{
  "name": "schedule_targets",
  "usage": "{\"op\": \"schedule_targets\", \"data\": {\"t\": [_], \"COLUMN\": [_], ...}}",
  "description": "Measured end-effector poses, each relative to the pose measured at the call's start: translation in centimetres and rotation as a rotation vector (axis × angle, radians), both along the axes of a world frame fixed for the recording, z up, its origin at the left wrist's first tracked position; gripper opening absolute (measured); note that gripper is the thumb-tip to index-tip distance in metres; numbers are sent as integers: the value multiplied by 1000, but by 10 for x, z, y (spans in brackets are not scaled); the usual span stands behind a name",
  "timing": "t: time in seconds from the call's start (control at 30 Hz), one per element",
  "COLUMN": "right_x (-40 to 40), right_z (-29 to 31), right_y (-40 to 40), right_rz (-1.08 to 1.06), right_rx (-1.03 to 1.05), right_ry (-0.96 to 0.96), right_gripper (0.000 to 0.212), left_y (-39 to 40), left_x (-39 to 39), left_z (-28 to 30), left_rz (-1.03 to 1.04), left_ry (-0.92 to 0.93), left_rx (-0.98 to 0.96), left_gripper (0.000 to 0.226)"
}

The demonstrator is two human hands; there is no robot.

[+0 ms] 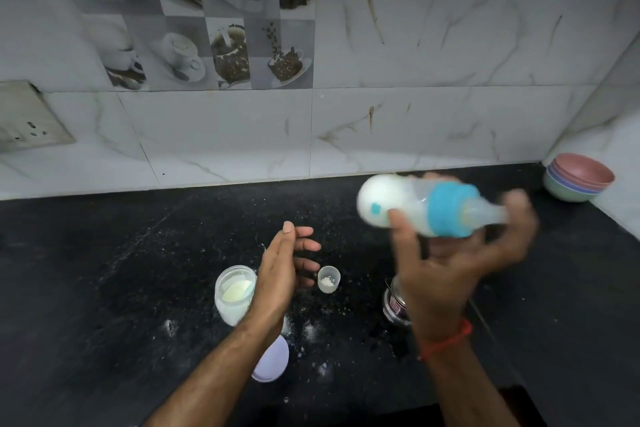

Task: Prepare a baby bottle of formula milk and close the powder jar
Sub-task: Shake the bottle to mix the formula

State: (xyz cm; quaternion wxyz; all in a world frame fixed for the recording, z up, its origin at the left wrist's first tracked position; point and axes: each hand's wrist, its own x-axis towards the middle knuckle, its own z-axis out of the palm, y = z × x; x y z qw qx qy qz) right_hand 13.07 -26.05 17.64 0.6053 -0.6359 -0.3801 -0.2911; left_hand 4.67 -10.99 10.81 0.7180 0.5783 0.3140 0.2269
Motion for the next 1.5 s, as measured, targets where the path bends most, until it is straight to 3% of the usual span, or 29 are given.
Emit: {"op": "schedule_targets", "data": {"t": [0.1,0.17,0.3,0.53,0.63,0.73,0.8,0.9,0.97,1.07,1.13,1.23,1.3,1.37,1.43,1.5], "right_x": [4,0,-5,-11,-11,-8,5,11,7,-2,1,3,-2,-6,1,6], "right_z": [-38,-46,-40,-27,5,20,4,-20,-18,-8,-17,-20,0,16,6,-3], "right_y": [4,3,5,1,-6,-7,-4,-4,-5,-5,-4,-10,-13,-14,-10,-6], "right_rz": [246,285,290,259,223,163,93,252,221,146,105,235,224,158,54,127], "right_rx": [-383,-363,-258,-261,-76,108,-20,-325,-221,44,-69,-306,-126,67,22,-211], "right_ry": [353,474,446,451,331,156,151,382,390,243,186,381,383,226,79,263], "right_gripper": [85,86,90,95,98,88,86,85,87,88,82,83,89,91,87,84], "left_y": [-5,-6,-8,-12,-12,-12,-13,-14,-12,-10,-11,-12,-11,-11,-12,-15], "left_x": [0,0,-2,-3,-4,-4,-3,-1,0,1,2,4,5,6,7,9], "left_z": [1,1,-1,-3,-4,-7,-7,-5,-2,-1,0,0,0,0,0,0], "left_rz": [0,-8,-28,-104,-78,-51,-60,-73,-71,-42,-33,-43,-45,-41,-42,-46], "left_ry": [3,-5,-3,16,12,4,-5,-14,-24,-31,-32,-31,-37,-38,-38,-39], "left_rx": [16,23,27,57,32,19,10,37,51,38,30,45,42,37,39,51], "left_gripper": [48,46,45,47,46,43,42,40,40,39,39,39,39,39,40,40]}}
